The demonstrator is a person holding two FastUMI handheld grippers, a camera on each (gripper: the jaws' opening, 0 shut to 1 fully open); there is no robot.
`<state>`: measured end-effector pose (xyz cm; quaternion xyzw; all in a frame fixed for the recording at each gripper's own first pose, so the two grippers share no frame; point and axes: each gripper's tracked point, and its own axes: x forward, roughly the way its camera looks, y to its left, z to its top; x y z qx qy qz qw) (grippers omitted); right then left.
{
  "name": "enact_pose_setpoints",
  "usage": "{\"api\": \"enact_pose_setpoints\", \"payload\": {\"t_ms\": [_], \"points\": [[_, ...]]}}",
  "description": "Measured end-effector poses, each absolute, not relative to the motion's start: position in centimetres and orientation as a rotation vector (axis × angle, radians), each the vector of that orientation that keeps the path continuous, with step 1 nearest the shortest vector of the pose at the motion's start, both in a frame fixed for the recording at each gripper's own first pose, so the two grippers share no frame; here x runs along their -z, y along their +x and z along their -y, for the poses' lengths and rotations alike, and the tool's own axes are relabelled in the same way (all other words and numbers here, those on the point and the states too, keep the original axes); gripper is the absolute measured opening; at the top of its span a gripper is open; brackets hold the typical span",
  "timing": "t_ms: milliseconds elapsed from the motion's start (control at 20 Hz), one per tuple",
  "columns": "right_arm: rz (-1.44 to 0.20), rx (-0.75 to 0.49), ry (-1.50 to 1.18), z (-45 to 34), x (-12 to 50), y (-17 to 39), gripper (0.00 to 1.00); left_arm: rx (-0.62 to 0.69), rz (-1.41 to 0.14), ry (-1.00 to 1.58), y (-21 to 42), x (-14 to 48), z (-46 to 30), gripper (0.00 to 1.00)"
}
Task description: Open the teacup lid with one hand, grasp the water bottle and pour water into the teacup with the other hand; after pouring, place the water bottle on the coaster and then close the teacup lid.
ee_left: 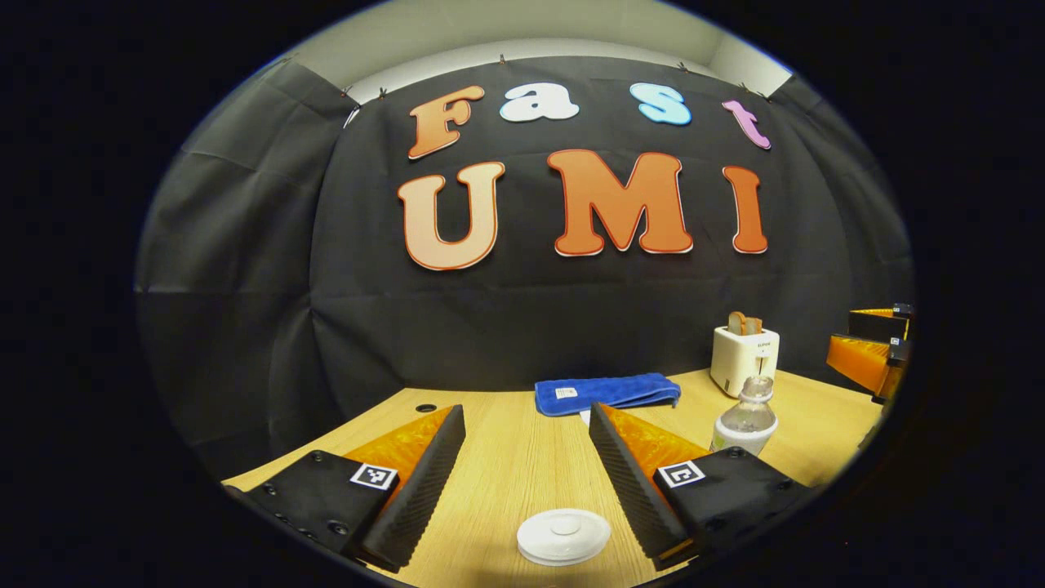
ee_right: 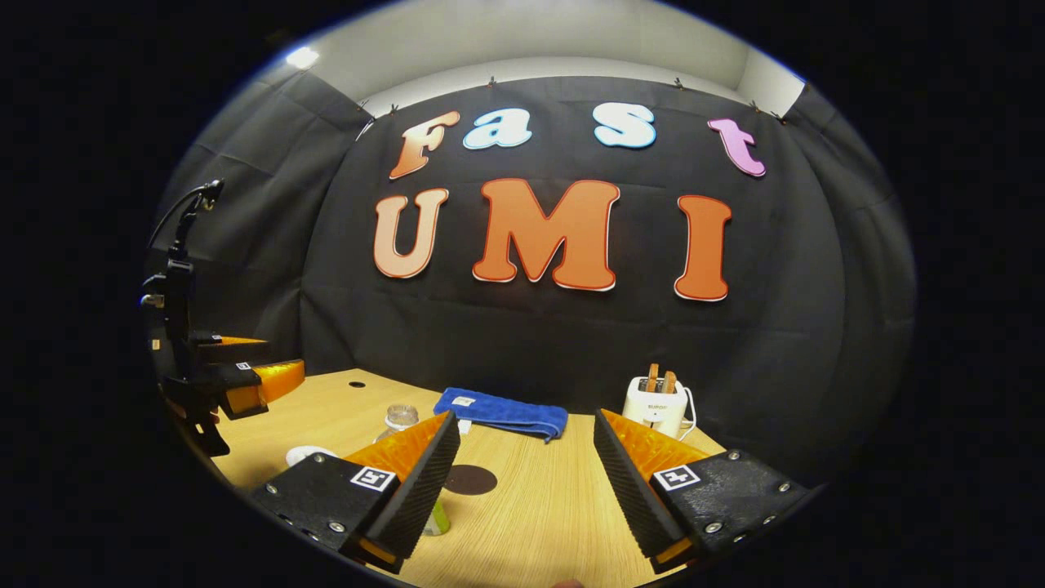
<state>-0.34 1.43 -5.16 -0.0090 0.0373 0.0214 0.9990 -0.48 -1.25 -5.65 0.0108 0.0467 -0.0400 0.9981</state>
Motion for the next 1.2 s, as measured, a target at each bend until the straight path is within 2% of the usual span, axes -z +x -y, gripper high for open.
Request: {"api": "enact_pose_setpoints", "payload": {"t_ms": [450, 750, 1000, 1050, 1150, 1200], "points": [[-0.144, -0.11, 0.015, -3.3, 8.7, -0.1, 0.99, 0.195, -0.189, 0.057, -1.6, 12.3, 3.8, 1.0], [-0.192, -0.174, 0.019, -5.0, 10.8, -0.4, 0.99, 0.198, -0.291, 0.054, -1.4, 16.6, 4.0, 0.98], [-0.227, -0.191, 0.039, -5.4, 12.0, -0.4, 0.99, 0.218, -0.315, 0.096, -1.4, 18.4, 4.8, 0.95], [-0.23, -0.19, 0.039, -5.4, 12.1, -0.4, 0.99, 0.217, -0.317, 0.095, -1.3, 18.7, 4.7, 0.92], [-0.234, -0.189, 0.038, -5.3, 12.2, -0.4, 0.99, 0.216, -0.338, 0.09, -1.2, 19.4, 4.8, 0.74], [-0.237, -0.187, 0.037, -5.2, 12.3, -0.4, 0.99, 0.216, -0.35, 0.087, -1.2, 19.6, 4.7, 0.74]]}}
